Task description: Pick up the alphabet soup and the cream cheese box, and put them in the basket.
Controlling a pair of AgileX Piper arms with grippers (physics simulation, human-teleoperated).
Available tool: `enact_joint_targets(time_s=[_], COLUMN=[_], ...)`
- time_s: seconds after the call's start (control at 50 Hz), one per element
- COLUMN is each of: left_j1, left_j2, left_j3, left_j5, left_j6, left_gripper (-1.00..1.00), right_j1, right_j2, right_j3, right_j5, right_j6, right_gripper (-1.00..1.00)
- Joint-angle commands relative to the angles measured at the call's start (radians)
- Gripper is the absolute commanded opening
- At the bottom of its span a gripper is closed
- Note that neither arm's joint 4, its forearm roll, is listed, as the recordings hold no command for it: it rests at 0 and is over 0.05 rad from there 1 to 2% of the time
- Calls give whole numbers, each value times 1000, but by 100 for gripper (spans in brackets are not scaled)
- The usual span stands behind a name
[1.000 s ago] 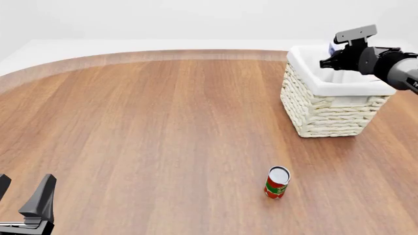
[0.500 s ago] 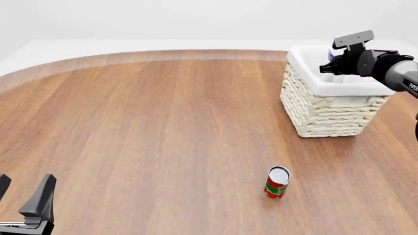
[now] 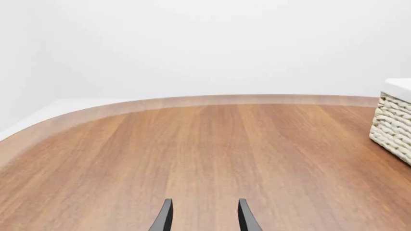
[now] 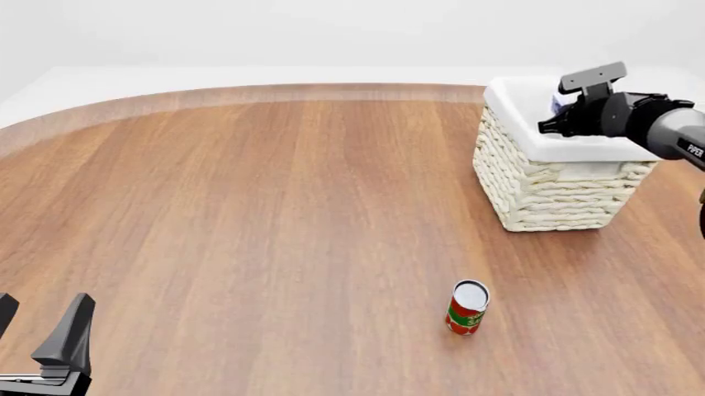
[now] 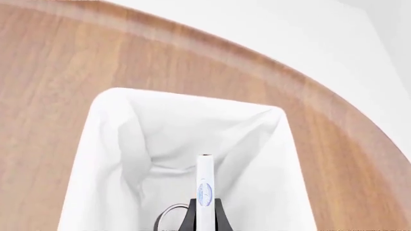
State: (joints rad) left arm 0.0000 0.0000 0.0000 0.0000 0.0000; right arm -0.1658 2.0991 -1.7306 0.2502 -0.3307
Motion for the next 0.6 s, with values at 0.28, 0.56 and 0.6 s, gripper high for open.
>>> enact_joint_targets(time_s=[0.28, 0.56, 0.6], left_j1=[0, 0, 0], left_j2=[0, 0, 0], left_j3=[0, 0, 0], left_j5=[0, 0, 0], left_j6=[0, 0, 0], left_gripper=[100, 100, 100], right_j1=[-2, 6, 7], right_j2=[-9, -9, -10], right_j3=[-3, -41, -48], right_j5=[-6, -1, 0], right_j6=[32, 47, 51], right_gripper=[100, 100, 100])
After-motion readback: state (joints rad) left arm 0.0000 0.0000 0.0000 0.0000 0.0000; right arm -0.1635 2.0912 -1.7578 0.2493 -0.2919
